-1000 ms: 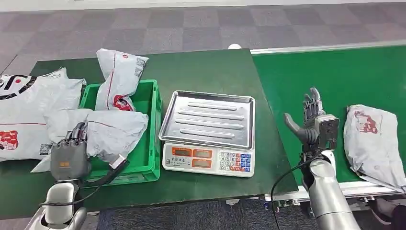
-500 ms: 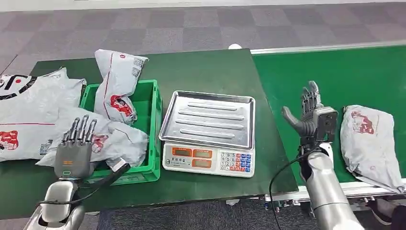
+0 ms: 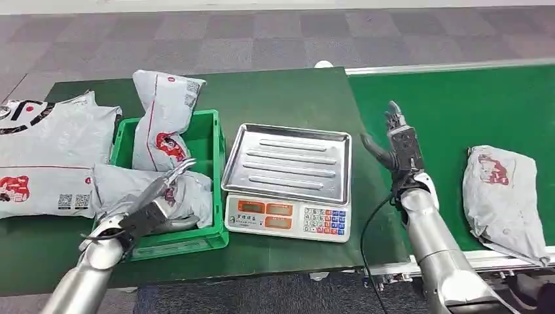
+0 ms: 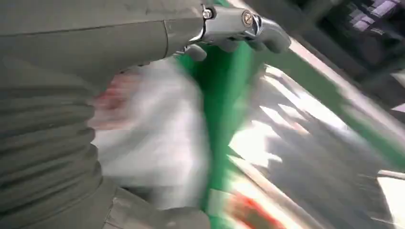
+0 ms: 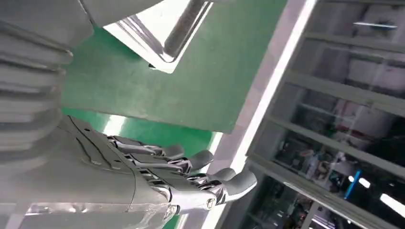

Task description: Moved the parcel from conveyor to table for the left to box.

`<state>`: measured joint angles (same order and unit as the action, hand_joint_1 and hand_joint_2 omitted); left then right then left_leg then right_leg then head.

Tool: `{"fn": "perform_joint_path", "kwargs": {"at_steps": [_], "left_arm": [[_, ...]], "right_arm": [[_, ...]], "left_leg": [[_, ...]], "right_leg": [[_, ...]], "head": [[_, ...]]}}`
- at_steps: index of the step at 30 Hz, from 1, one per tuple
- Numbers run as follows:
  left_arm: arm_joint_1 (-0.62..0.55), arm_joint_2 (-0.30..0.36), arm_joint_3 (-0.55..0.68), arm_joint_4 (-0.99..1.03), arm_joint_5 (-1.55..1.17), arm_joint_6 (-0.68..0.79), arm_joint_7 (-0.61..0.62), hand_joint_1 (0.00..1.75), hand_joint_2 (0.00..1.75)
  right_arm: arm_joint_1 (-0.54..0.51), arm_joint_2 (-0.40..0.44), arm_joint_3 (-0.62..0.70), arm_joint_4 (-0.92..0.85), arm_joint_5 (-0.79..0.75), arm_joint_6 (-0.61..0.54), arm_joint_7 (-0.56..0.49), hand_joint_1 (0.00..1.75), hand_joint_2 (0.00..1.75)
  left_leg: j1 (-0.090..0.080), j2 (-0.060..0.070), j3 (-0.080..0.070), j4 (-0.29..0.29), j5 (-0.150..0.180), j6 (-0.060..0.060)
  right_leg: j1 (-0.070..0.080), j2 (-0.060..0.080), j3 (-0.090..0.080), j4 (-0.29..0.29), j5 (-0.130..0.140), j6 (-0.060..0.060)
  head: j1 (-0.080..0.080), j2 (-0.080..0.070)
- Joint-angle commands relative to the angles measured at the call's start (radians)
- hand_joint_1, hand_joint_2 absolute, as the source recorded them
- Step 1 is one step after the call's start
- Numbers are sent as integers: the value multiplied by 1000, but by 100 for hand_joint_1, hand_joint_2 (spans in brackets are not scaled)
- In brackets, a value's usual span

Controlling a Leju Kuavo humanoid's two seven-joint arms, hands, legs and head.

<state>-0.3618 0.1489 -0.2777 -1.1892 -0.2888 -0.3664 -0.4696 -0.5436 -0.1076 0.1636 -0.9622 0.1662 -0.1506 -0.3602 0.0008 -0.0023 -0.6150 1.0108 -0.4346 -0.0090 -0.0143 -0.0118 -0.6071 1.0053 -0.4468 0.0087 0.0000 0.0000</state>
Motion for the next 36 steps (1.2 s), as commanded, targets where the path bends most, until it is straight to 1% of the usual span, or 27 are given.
{"fn": "perform_joint_path", "kwargs": {"at_steps": [1, 2, 3, 4, 5, 6, 7, 8, 9, 10, 12, 13, 18, 19, 20, 21, 22, 24, 25, 26, 27, 28, 30, 31, 32, 33, 36], "left_arm": [[-266, -218, -87, 420, 320, -135, 0, 0, 175], [-290, -242, -100, 464, 320, -116, -9, 0, 175], [-307, -262, -101, 500, 340, -121, -17, 0, 175], [-343, -303, -96, 567, 359, -104, -21, 0, 175], [-362, -330, -90, 601, 378, -101, -19, 0, 175], [-372, -345, -90, 618, 394, -101, -20, 0, 175], [-384, -369, -85, 641, 410, -83, -24, 0, 175], [-388, -376, -91, 645, 413, -74, -24, 0, 175], [-388, -378, -94, 645, 415, -71, -24, 0, 175], [-388, -376, -94, 645, 416, -73, -24, 0, 175], [-385, -369, -94, 642, 418, -78, -25, 0, 175], [-385, -367, -94, 641, 418, -80, -25, 0, 175], [-383, -364, -94, 638, 419, -81, -25, 0, 175], [-386, -383, -77, 646, 443, -71, -2, 0, 175], [-392, -396, -78, 650, 440, -47, -1, 0, 175], [-404, -413, -77, 665, 435, 5, -1, 0, 175], [-420, -431, -81, 687, 430, 61, -2, 0, 175], [-429, -453, -86, 718, 430, 139, -10, 0, 175], [-423, -462, -78, 728, 448, 142, -12, 0, 175], [-417, -467, -80, 734, 448, 159, -16, 0, 175], [-402, -473, -75, 740, 451, 185, -36, 0, 175], [-397, -478, -71, 752, 457, 192, -42, 0, 175], [-396, -480, -68, 780, 455, 211, -45, 0, 175], [-401, -475, -70, 801, 448, 224, -44, 0, 175], [-400, -468, -64, 807, 449, 237, -51, 0, 175], [-397, -463, -49, 811, 463, 228, -50, 0, 175], [-371, -443, -43, 797, 459, 216, -87, 0, 175]], "right_arm": [[-114, 12, 90, 277, 260, -255, 110, 0, 175], [-119, 12, 76, 299, 267, -250, 97, 0, 175], [-124, 3, 88, 328, 341, -322, 140, 0, 175], [-113, -4, 74, 344, 397, -346, 176, 0, 175], [-100, -15, 67, 352, 440, -364, 208, 0, 175], [-90, -20, 58, 357, 474, -379, 222, 0, 175], [-62, -29, 36, 346, 577, -416, 297, 0, 175], [-43, -31, 10, 326, 593, -405, 291, 0, 175], [-36, -30, -3, 317, 603, -400, 288, 0, 175], [-35, -28, -4, 316, 604, -400, 288, 0, 175], [-37, -25, -6, 312, 610, -398, 291, 0, 175], [-38, -23, -7, 311, 612, -397, 293, 0, 175], [-40, -21, -9, 310, 617, -394, 296, 0, 175], [-29, -44, -5, 319, 763, -406, 433, 0, 175], [-16, -59, -12, 319, 795, -400, 458, 0, 175], [-5, -87, -7, 339, 877, -395, 533, 0, 175], [0, -113, -8, 373, 935, -337, 581, 0, 175], [-36, -135, -1, 473, 1020, -266, 635, 0, 175], [-47, -136, -4, 499, 1038, -261, 646, 0, 175], [-49, -135, -14, 514, 1041, -268, 643, 0, 175], [-49, -137, -26, 539, 1047, -237, 654, 0, 175], [-42, -143, -39, 547, 1045, -232, 657, 0, 175], [-25, -167, -51, 564, 1061, -223, 691, 0, 175], [2, -177, -74, 556, 1064, -229, 697, 0, 175], [20, -179, -86, 549, 1066, -237, 698, 0, 175], [41, -179, -95, 542, 1068, -243, 705, 0, 175], [119, -162, -164, 484, 1061, -264, 691, 0, 175]], "left_leg": [[1, -3, 4, -1, 0, 0], [0, -3, 2, 0, 0, 0], [-1, -4, 2, 0, 0, 0], [-1, -3, 2, 0, 1, 0], [0, -7, 2, 0, 1, 0], [0, -9, 2, 0, 2, 1], [0, -6, 1, 1, 1, 1], [1, -9, 4, -1, 1, 1], [0, -8, 1, 1, 1, 1], [1, -10, 3, 0, 1, 1], [0, -4, 1, 1, 0, 1], [0, -3, 4, 0, -1, 1], [-1, -1, 2, 1, -1, 1], [0, 0, 4, 0, -1, 0], [0, -1, 2, 1, -1, 1], [0, -3, 1, 1, 0, 1], [1, -6, 2, 0, 0, 1], [0, -7, 2, 1, 0, 2], [0, -6, 0, 1, 0, 2], [0, -7, 2, 1, 0, 2], [-1, -4, 1, 1, -1, 2], [-1, -4, 4, 0, -1, 2], [-2, -4, 1, 1, -1, 2], [-2, -4, 4, -1, -1, 2], [-2, -4, 2, 1, -2, 3], [-1, -7, 5, -1, -1, 3], [-1, -5, 6, -2, -2, 2]], "right_leg": [[1, -2, 6, -3, 0, 0], [0, -3, 4, -1, 0, 0], [0, -3, 4, -1, 0, 0], [-1, -3, 3, -1, 0, 0], [0, -6, 5, -2, 0, 0], [0, -9, 6, -3, 0, 0], [0, -6, 3, -1, 0, 0], [1, -9, 8, -4, 0, 0], [0, -7, 5, -2, -1, 1], [1, -9, 8, -4, -1, 1], [0, -3, 3, -2, 0, 1], [1, -2, 6, -4, 0, 1], [0, 0, 2, -1, 0, 1], [0, 1, 4, -3, 1, 0], [0, 0, 2, -2, 0, 1], [0, -1, 2, -1, 0, 1], [1, -4, 5, -3, 0, 1], [1, -6, 4, -3, 0, 1], [0, -5, 2, -2, 0, 1], [0, -7, 6, -3, 0, 2], [0, -4, 3, -2, 0, 2], [0, -3, 6, -4, 0, 2], [-2, -3, 4, -2, 0, 2], [-2, -3, 7, -4, 0, 1], [-2, -4, 5, -3, 0, 2], [-1, -6, 8, -5, 0, 2], [-1, -4, 8, -6, -1, 2]], "head": [[0, 0], [0, 0], [0, 0], [0, 0], [0, 0], [0, 0], [0, 0], [0, 0], [0, 0], [0, 0], [0, 0], [0, 0], [0, 0], [0, 0], [0, 0], [0, 0], [0, 0], [0, 0], [0, 0], [0, 0], [0, 0], [0, 0], [0, 0], [0, 0], [0, 0], [0, 0], [0, 0]]}}
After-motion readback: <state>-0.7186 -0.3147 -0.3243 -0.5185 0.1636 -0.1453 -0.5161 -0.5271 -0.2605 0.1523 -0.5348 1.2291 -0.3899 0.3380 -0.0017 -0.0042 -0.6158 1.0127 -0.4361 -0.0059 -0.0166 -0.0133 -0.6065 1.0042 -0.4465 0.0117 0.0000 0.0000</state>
